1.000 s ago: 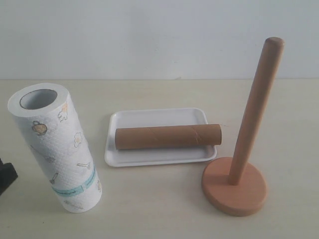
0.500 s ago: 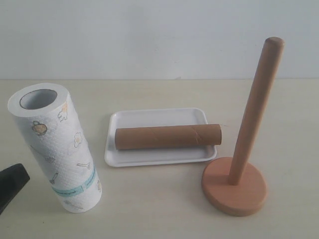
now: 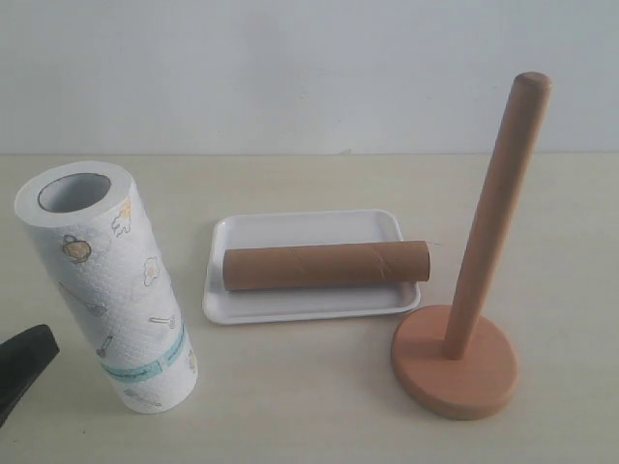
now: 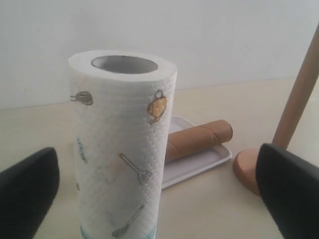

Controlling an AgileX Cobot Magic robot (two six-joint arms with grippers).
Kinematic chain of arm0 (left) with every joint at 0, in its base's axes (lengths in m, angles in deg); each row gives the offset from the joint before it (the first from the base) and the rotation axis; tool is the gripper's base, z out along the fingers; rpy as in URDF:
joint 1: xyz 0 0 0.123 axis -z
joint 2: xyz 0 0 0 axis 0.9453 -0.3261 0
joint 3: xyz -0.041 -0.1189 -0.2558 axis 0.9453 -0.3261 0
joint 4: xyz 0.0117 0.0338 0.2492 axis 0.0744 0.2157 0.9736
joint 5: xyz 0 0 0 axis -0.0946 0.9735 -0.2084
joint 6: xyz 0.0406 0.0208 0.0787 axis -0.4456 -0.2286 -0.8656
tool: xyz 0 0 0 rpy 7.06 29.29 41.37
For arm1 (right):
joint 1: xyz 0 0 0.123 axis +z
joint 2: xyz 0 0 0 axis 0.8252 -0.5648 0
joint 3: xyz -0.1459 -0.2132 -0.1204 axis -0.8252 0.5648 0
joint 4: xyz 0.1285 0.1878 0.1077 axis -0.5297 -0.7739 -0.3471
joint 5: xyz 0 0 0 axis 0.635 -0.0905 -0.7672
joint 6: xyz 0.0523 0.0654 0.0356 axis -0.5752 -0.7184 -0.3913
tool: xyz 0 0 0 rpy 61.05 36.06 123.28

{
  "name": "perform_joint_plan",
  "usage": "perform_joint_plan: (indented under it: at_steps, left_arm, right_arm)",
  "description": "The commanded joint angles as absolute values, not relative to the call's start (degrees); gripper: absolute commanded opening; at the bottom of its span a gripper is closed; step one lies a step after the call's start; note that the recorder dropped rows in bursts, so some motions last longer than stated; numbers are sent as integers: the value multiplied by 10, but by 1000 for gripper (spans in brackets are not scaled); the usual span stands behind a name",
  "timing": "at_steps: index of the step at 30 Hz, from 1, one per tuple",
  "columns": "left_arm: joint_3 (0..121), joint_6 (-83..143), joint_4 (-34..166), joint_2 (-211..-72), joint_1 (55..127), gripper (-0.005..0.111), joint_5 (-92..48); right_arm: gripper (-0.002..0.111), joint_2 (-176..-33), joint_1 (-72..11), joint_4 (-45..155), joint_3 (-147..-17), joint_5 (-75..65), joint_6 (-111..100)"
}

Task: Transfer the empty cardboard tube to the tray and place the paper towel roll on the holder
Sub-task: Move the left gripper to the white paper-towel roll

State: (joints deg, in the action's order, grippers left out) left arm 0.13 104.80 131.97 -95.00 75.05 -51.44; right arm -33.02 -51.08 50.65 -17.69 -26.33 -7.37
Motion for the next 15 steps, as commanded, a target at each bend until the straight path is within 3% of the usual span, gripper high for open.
perform_joint_plan:
  at_steps: [1,8,15]
  left_arm:
    - [-2,1004,1284,-991,755,110,-520]
    - [-2,784,1097,-1102,755,110,-596]
    - [-2,691,1040,-1291,755,110,-734]
  right_arm:
    - [0,-328,-510,510,-175,-259,-75]
    - [0,-328,-510,509,-175,-261,-75]
    - [0,-328,-510,509,-175,-261,-75]
